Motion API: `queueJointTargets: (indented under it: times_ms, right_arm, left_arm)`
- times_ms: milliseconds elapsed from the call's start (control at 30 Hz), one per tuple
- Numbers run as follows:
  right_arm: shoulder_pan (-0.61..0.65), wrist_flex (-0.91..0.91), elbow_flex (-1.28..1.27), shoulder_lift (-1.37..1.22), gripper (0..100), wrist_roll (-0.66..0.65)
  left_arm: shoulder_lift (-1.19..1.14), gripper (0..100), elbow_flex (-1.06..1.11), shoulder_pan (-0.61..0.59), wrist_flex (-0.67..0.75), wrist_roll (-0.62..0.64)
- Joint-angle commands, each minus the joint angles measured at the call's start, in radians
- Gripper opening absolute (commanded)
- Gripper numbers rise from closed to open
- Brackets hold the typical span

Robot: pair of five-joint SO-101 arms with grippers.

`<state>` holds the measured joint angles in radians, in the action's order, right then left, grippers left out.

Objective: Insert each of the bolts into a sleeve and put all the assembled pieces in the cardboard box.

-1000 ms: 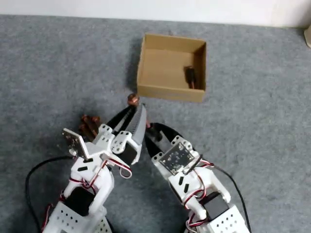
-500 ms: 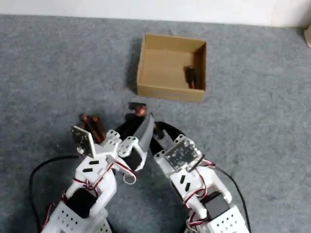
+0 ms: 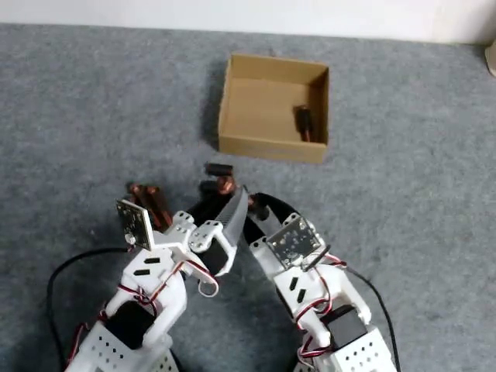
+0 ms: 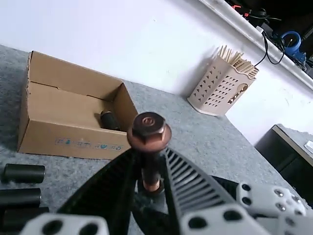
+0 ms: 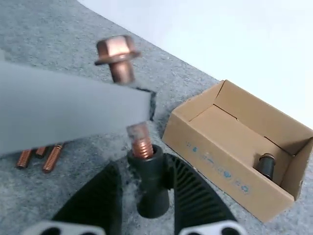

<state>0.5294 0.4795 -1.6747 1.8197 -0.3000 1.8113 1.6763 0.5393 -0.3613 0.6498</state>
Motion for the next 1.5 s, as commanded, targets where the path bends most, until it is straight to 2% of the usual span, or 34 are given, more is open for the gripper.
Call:
queueJointTargets:
  times_ms: [0,233,433,600,667,967,1233,1467]
  right_arm:
    - [-0.019,-0.035,-0.038,0.019,0.5,0.014]
    - [0.031,0.061,0.038,0.019,0.5,0.012]
    - [0.038,0.065,0.047,0.019,0.5,0.011]
    - [0.035,0.065,0.047,0.019,0.5,0.011]
    - [0.035,0.064,0.048,0.019,0.5,0.011]
    - [0.033,0.064,0.047,0.019,0.5,-0.012]
    - [0.031,0.065,0.054,0.019,0.5,-0.032]
    - [-0.001,0.062,0.054,0.019,0.5,-0.031]
  left_arm:
    - [0.010,1,0.019,-0.035,-0.006,0.006]
    - [0.010,1,0.019,-0.035,-0.006,0.003]
    - [0.010,2,0.016,-0.036,-0.006,0.002]
    - [0.010,25,0.018,-0.016,-0.012,-0.061]
    - [0.010,30,0.019,-0.012,-0.012,-0.074]
    - [0.010,22,0.015,-0.016,-0.012,-0.074]
    - [0.010,22,0.008,-0.133,-0.006,-0.075]
    - [0.010,22,0.019,-0.110,-0.009,-0.069]
